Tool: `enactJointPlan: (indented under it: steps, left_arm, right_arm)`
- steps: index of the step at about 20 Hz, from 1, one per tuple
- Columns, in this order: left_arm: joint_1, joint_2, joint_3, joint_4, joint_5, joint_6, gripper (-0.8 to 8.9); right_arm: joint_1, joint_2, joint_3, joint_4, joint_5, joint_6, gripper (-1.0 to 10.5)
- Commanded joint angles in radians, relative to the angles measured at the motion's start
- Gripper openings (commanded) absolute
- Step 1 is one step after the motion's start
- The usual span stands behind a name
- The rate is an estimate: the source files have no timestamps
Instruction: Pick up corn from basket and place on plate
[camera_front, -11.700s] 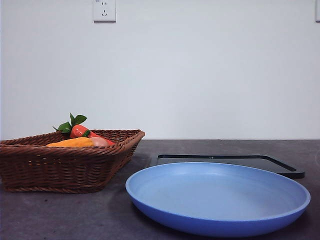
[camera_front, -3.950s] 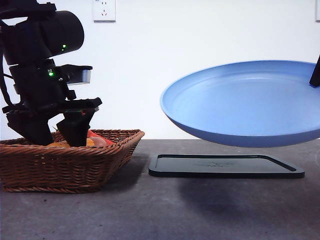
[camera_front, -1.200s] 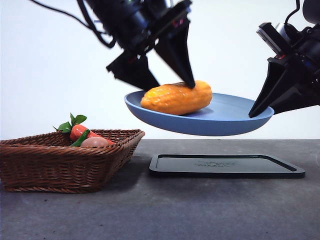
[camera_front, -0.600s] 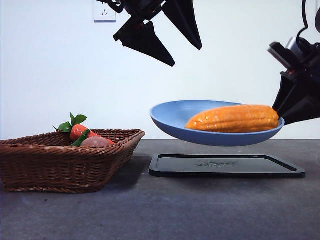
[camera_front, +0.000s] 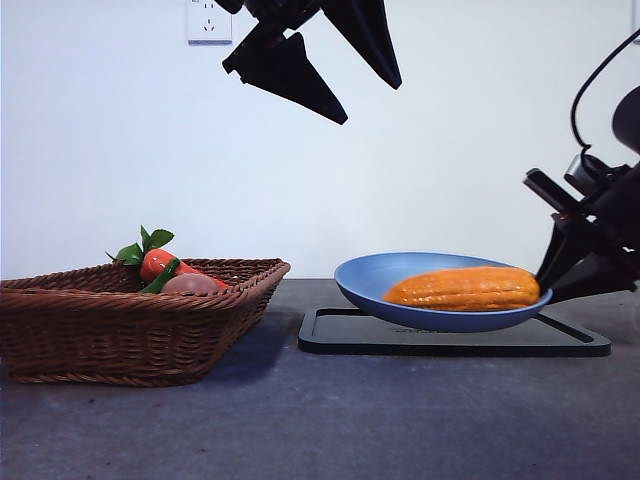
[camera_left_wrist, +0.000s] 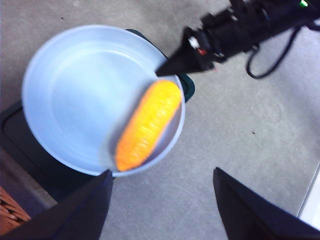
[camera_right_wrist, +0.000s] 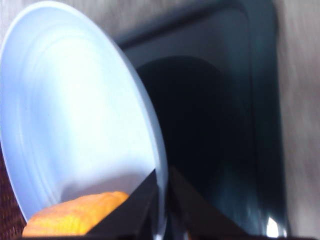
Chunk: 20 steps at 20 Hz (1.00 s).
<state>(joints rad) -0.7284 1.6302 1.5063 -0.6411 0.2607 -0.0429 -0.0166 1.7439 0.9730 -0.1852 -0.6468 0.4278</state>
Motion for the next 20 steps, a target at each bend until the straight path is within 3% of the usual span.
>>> enactJointPlan:
  steps: [1, 9, 13, 20]
  left_arm:
    - [-0.006, 0.002, 0.026, 0.005, 0.001, 0.008, 3.28]
    - [-0.006, 0.002, 0.026, 0.002, 0.001, 0.009, 3.27]
    - [-0.005, 0.002, 0.026, 0.001, 0.001, 0.009, 3.27]
    - [-0.005, 0.002, 0.026, 0.002, 0.001, 0.009, 3.27]
  right_arm:
    - [0.001, 0.060, 0.063, -0.027, -0.006, 0.014, 0.0]
    - [0.001, 0.120, 0.094, -0.063, -0.008, 0.007, 0.1]
    - [0.001, 0.118, 0.095, -0.064, -0.008, 0.006, 1.7]
    - [-0.019, -0.032, 0.095, -0.121, -0.003, -0.007, 1.8]
